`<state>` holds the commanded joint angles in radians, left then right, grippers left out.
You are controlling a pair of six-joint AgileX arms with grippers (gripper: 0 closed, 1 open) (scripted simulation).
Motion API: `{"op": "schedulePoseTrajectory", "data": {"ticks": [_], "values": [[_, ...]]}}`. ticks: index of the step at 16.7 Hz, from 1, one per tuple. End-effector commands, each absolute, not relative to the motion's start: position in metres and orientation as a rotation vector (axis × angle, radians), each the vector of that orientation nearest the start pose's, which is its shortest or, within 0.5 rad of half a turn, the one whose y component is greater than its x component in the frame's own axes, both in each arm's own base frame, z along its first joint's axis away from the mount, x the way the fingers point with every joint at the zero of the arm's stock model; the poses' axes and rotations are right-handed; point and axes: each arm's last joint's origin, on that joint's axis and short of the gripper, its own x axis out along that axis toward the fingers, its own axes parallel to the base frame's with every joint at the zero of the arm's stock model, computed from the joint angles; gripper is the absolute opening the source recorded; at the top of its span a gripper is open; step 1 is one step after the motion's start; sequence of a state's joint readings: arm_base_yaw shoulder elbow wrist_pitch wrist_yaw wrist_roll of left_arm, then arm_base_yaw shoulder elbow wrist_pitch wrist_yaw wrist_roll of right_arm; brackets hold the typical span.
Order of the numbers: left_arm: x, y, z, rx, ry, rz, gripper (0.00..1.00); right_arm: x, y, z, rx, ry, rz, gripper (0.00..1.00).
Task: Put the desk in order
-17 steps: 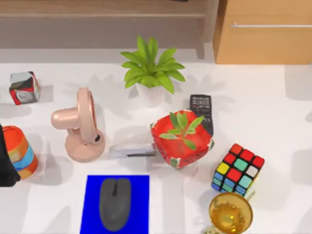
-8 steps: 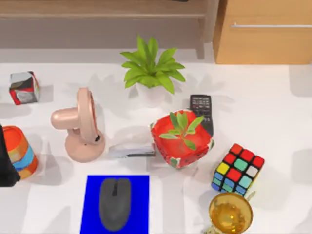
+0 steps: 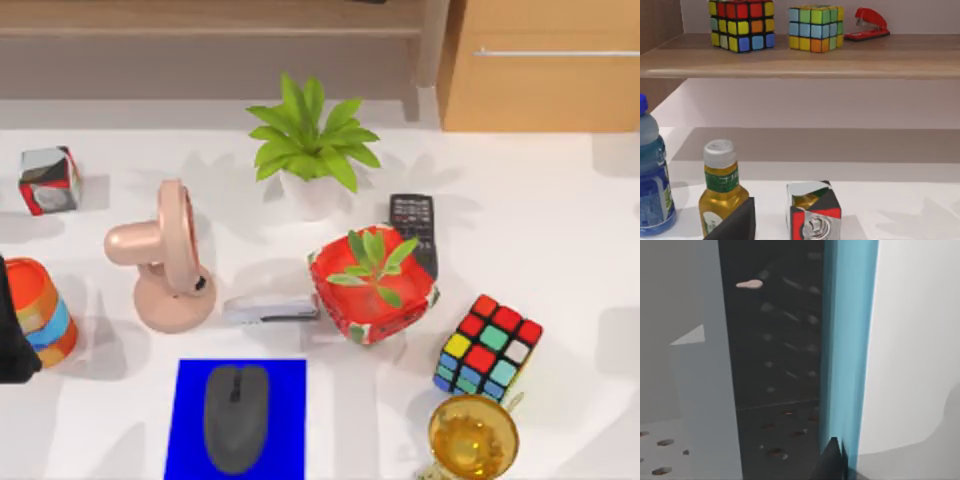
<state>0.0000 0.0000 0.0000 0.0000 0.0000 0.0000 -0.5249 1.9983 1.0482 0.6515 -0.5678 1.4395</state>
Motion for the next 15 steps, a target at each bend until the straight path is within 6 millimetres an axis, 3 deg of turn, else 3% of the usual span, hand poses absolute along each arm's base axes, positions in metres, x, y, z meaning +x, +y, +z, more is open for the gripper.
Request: {"op": "schedulePoseTrajectory", "data": {"ticks": [2,15], "values": [[0.1057,-0.0012,0.1600,0.000,0.000,0.000,1.00,0.3697,-0.1910,0.1473,1.574,0.265,-0.139,0.00],[0.1057,-0.0012,0.1600,0.000,0.000,0.000,1.00,0.3697,-0.1910,0.1473,1.574,0.265,-0.139,0.98]]}}
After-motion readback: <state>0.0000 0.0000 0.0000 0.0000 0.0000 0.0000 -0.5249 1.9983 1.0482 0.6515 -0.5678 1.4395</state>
